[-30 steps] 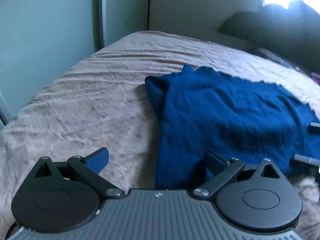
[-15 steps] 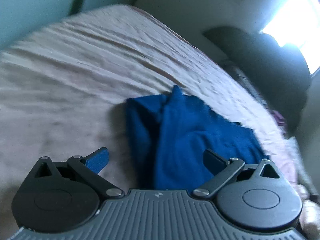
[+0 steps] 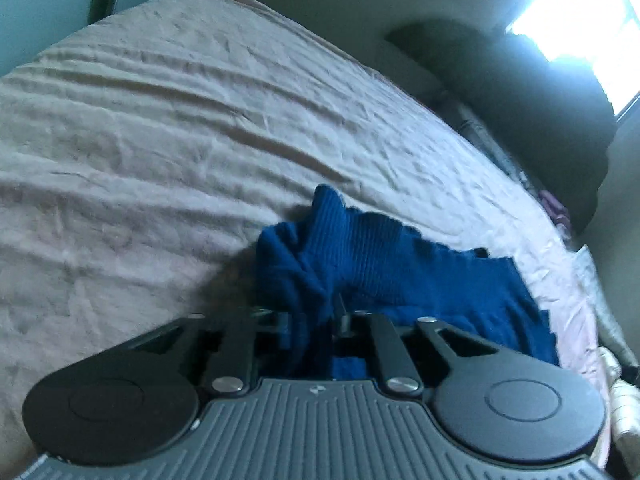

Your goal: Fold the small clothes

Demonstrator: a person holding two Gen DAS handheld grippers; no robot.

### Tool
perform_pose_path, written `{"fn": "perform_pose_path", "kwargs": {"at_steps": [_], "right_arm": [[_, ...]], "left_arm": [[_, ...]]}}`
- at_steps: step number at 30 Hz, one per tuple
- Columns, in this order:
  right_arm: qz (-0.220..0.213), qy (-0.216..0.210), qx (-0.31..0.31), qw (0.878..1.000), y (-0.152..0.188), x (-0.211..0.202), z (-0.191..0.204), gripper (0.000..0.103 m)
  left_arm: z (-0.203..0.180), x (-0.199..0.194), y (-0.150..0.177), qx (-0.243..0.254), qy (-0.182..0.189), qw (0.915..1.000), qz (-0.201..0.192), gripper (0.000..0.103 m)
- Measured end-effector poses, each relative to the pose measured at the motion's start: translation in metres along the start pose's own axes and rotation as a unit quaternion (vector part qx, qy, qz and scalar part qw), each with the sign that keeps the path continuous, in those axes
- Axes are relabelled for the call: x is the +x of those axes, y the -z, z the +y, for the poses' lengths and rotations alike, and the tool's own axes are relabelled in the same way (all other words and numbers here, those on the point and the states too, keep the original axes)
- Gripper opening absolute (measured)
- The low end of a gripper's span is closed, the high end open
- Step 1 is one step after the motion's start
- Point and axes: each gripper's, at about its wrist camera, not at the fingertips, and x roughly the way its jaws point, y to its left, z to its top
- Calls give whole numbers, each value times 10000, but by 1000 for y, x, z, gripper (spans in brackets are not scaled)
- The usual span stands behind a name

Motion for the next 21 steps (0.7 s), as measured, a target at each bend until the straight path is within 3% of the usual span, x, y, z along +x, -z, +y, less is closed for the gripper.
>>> {"fn": "perform_pose_path", "kwargs": {"at_steps": [4,9,11,16,21], "right_arm": [[-200,-608,1165,9911,7,-10,-41,11],[-572,-1166,2877,9489,32,-27,-109,9],[-750,-1293,3523,9239,49,-38,-136,9],[-965,-1269,4615,8727,97,-66,-178,8],[-938,-862,5202,8445,156,-91,-218,8]], "left_arm": [[-19,-14,4,233,-252,9990,-289,11],[-69,-40,-4,545,-136,9959,-713,10],[-95,-45,-8,676,-59,9942,-835,10],[-168,-41,-11,1014,220,9896,-993,10],[-236,-11,-2,1453,426,9842,-913,10]]}}
